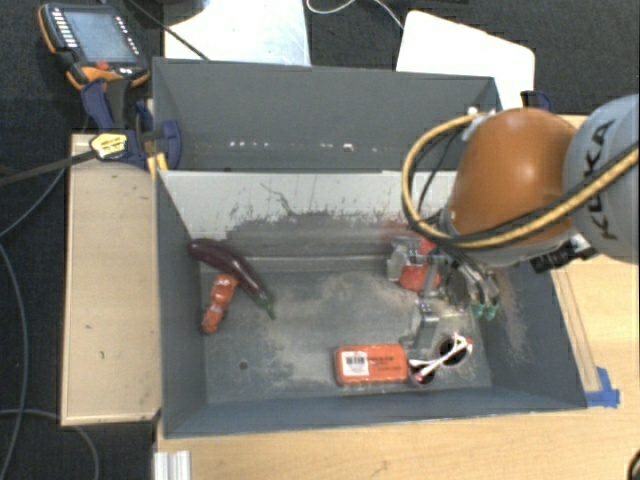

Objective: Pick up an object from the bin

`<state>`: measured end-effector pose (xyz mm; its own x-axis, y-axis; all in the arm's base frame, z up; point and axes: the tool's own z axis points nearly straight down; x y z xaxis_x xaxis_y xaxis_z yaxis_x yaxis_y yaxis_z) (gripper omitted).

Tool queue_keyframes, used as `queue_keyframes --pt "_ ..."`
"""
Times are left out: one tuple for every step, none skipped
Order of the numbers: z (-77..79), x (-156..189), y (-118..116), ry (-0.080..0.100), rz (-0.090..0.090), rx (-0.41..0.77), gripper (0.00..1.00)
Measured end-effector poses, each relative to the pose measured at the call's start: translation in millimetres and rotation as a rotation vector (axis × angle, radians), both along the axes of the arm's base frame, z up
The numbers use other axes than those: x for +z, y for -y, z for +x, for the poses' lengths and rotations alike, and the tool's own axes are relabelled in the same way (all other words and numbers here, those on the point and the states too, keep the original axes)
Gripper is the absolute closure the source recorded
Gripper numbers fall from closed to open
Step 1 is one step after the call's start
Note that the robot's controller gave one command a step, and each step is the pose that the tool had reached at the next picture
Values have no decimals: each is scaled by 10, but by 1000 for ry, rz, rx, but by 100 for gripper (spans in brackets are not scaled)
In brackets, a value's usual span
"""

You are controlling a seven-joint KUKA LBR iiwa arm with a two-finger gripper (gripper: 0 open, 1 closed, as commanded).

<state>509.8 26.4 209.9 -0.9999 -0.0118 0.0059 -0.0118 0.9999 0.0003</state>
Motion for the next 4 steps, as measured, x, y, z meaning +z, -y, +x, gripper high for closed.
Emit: queue_keyframes --pt "16 45 1 9 1 -2 0" --pt "11 30 2 11 1 -2 0" --pt "-253 -31 -301 8 1 78 0" --pt "-215 -819 -80 17 1 92 0"
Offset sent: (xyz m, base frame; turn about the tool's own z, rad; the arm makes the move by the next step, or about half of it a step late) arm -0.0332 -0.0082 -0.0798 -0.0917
